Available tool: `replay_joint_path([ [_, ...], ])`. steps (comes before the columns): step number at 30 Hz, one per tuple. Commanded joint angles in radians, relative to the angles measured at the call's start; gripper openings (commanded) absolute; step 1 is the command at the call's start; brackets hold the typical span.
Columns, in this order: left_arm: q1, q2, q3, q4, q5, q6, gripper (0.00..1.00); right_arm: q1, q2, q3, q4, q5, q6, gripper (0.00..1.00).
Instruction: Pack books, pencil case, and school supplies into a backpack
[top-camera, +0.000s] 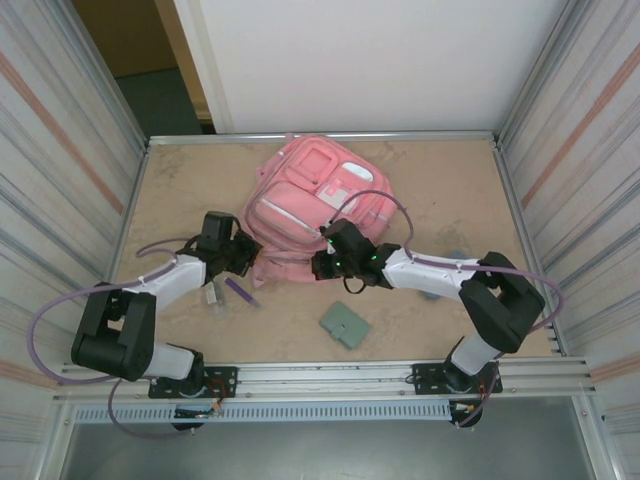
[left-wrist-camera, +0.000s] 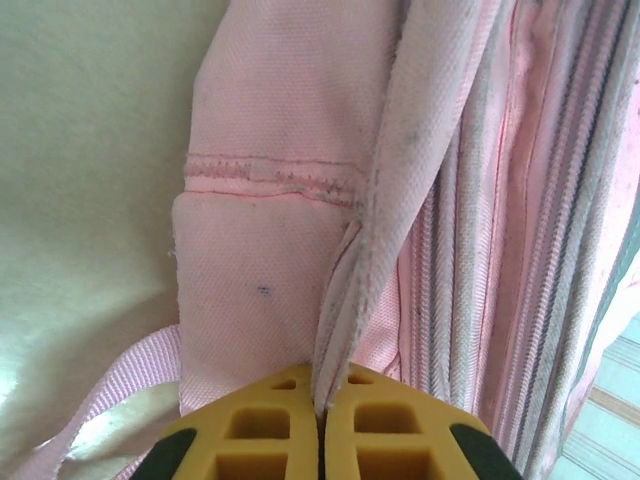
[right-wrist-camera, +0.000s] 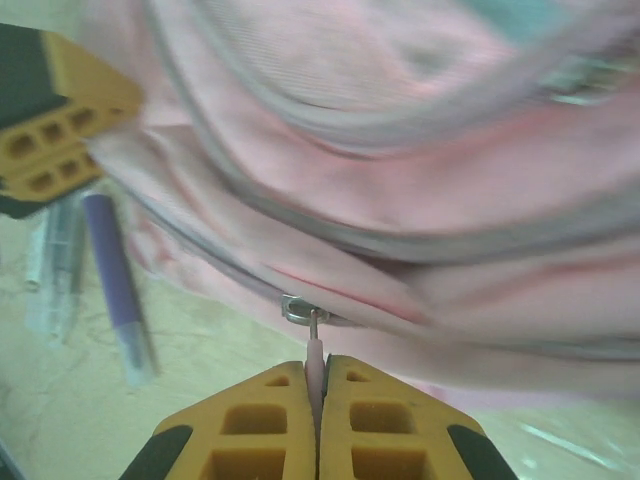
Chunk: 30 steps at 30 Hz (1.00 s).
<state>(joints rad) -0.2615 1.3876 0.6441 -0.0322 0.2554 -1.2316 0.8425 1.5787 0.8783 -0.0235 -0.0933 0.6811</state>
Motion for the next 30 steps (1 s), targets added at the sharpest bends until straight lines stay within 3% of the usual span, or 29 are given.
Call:
replay_joint_path([
  [1, 0.057, 0.0, 0.069, -0.054, -0.021, 0.081, 0.0, -0.04, -0.063, -0.055, -0.077, 0.068, 0.027, 0.0],
  [7, 0.11, 0.137, 0.19, -0.138, 0.009, 0.158, 0.02, -0.107, -0.153, -0.097, -0.118, 0.093, -0.04, 0.0],
  [13, 0.166, 0.278, 0.295, -0.095, 0.119, 0.174, 0.0, -0.203, -0.188, -0.096, -0.124, 0.069, -0.123, 0.0],
  [20, 0.189, 0.26, 0.287, -0.104, 0.215, 0.217, 0.0, -0.399, -0.094, -0.098, -0.092, -0.001, -0.189, 0.0],
  [26, 0.199, 0.291, 0.31, -0.199, 0.37, 0.287, 0.0, -0.494, -0.029, -0.084, -0.046, -0.028, -0.207, 0.0],
  [30, 0.197, 0.277, 0.287, -0.211, 0.392, 0.302, 0.0, -0.515, -0.007, -0.08, -0.033, -0.013, -0.206, 0.02],
])
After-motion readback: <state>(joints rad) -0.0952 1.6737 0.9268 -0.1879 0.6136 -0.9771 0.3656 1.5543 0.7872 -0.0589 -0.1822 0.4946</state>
